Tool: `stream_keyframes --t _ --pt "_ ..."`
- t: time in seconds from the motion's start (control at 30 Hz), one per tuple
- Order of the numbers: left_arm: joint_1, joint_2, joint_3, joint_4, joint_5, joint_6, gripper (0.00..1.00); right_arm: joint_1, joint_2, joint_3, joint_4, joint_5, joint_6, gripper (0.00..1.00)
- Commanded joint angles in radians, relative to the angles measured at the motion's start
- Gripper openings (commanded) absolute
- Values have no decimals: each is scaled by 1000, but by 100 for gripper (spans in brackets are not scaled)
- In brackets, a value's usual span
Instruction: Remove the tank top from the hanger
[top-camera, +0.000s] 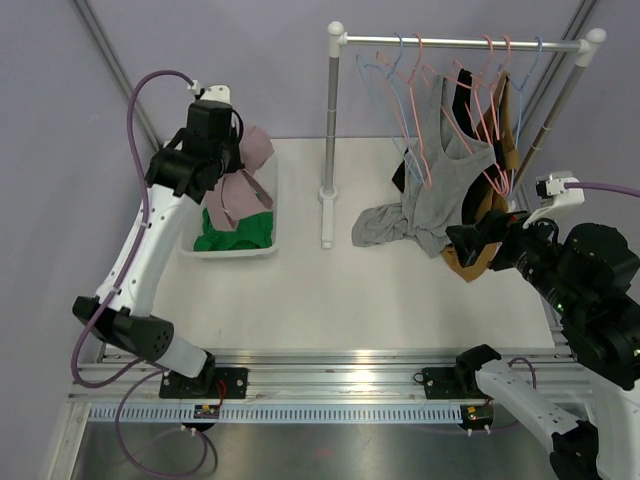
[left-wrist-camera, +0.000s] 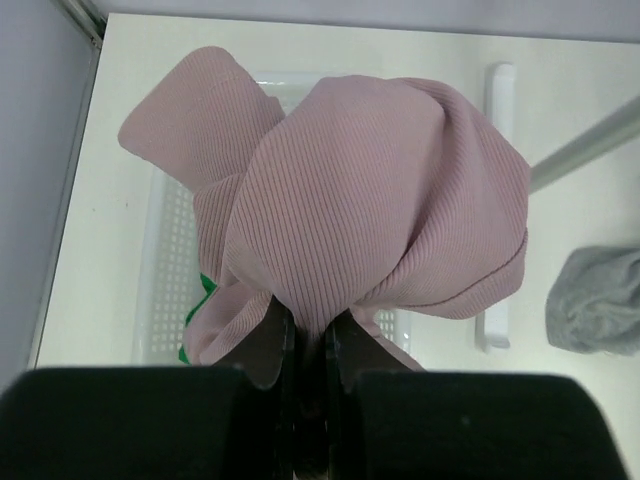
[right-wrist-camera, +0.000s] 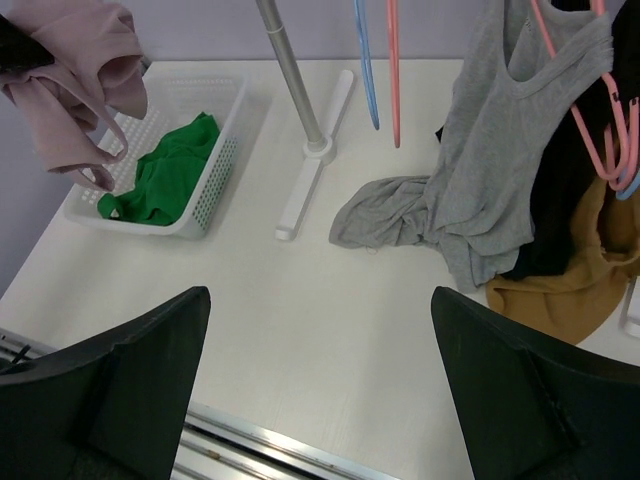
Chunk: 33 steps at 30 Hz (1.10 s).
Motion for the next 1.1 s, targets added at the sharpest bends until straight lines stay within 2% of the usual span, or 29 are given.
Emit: stream_keyframes --t 0.0,0.07,0.13,0.17,0.23,0.27,0.3,0.37,0.4,0.5,0.53,0.6,0.63,0.7,0.77,0.8,0.83,1.03,1.07 --pt "102 109 105 -4 154 56 2 1 37 9 73 91 -4 99" --pt "130 155 145 -15 174 56 9 2 62 23 75 106 -1 99" --pt "152 204 162 -29 182 54 23 2 85 34 76 132 -1 100" --pt "156 213 160 -32 178 56 33 1 94 40 76 149 1 99" --pt "170 226 154 -32 159 50 41 1 131 58 69 213 5 99" --pt "176 227 151 -35 155 41 52 1 145 67 59 237 4 100" --pt "190 227 157 -42 127 32 73 2 163 80 50 255 4 99" --pt "195 215 157 -66 98 18 85 1 220 122 15 297 -2 100" --pt "196 204 147 -76 96 19 99 2 237 138 7 301 -8 100" --pt "196 123 105 -86 150 2 99 1 310 202 -20 320 -36 100" --pt "195 90 41 -75 177 1 99 -1 349 242 -31 327 -45 99" --pt "187 -31 -46 -46 239 -13 99 -18 414 306 -40 326 -70 99" --pt "180 -76 -144 -37 250 -16 99 -31 435 328 -48 317 -76 98" --pt "140 -226 -226 -46 239 -39 99 -99 488 375 -39 300 -94 95" --pt "99 -346 -377 -17 243 -50 99 -169 528 403 -21 223 -100 92" --pt "92 -456 -424 -1 251 -54 99 -203 565 429 -14 197 -100 91" --pt "91 -502 -459 6 259 -56 99 -209 582 437 -1 188 -103 89" --pt "89 -774 -694 40 331 8 99 -242 691 497 75 159 -168 78" --pt "88 -799 -750 68 336 15 99 -246 706 511 76 159 -178 71"
